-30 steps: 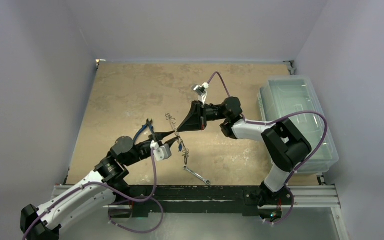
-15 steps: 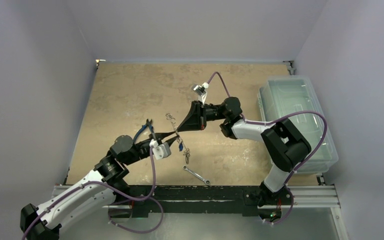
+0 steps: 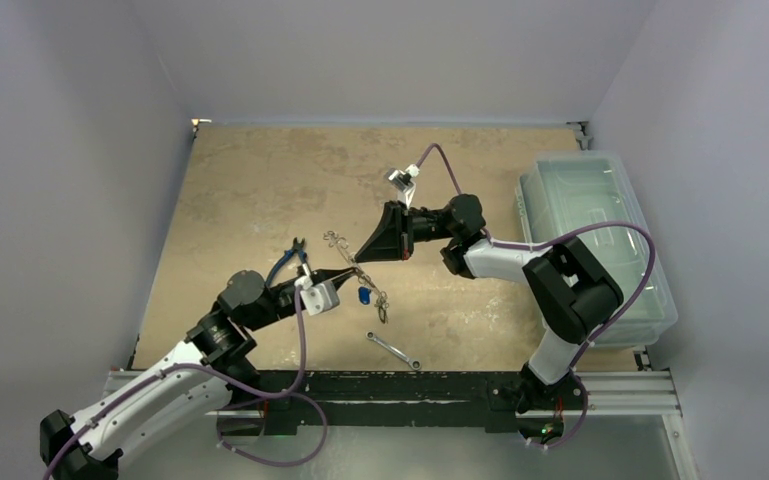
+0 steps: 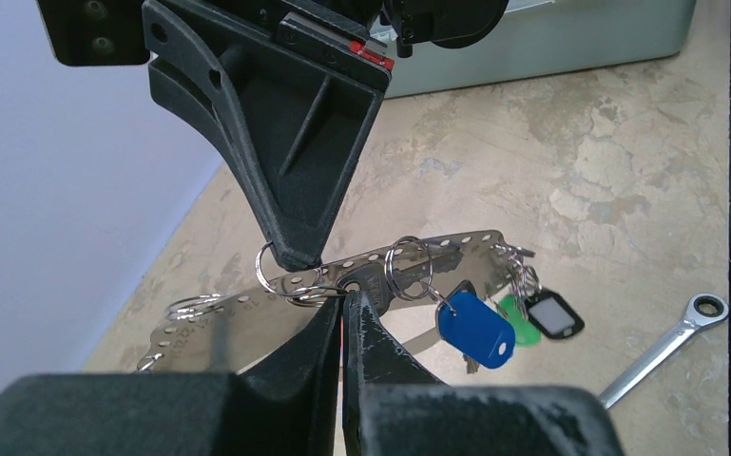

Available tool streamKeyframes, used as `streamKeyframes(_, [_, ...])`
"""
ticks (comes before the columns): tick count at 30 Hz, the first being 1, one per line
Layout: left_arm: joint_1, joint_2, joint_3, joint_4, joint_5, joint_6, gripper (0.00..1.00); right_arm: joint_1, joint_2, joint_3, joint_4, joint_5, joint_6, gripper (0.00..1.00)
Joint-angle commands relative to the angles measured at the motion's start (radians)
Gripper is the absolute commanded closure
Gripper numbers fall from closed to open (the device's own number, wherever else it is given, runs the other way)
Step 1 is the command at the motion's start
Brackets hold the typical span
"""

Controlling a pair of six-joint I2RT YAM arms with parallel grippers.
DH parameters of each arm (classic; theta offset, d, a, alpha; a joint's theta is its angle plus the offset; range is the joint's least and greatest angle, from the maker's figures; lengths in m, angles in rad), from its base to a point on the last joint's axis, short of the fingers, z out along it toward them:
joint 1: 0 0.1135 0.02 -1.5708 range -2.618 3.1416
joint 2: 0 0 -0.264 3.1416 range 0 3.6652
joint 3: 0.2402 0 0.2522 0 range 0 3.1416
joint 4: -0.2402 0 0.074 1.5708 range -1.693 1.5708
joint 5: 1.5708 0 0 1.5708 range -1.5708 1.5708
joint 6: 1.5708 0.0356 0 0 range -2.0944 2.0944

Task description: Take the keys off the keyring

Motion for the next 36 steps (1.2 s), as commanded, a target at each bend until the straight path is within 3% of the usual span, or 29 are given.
streamKeyframes(1, [-0.005,-0.010,0.057,-0.003,-0.014,-0.082,1.00,-0.001,-0.008,-0.006,0.069,0.003,-0.007,1.00])
streamKeyframes(18, [0.017,0.049,0.122,-0.027,-0.066,-0.315,1.00,-0.001,-0.031,-0.033,0.137,-0.039,-0.023,1.00])
streamKeyframes(36, [0.209,0.122,0.204,-0.072,0.042,-0.728,1.00,-0.005,-0.044,-0.052,0.175,-0.069,-0.043,1.00])
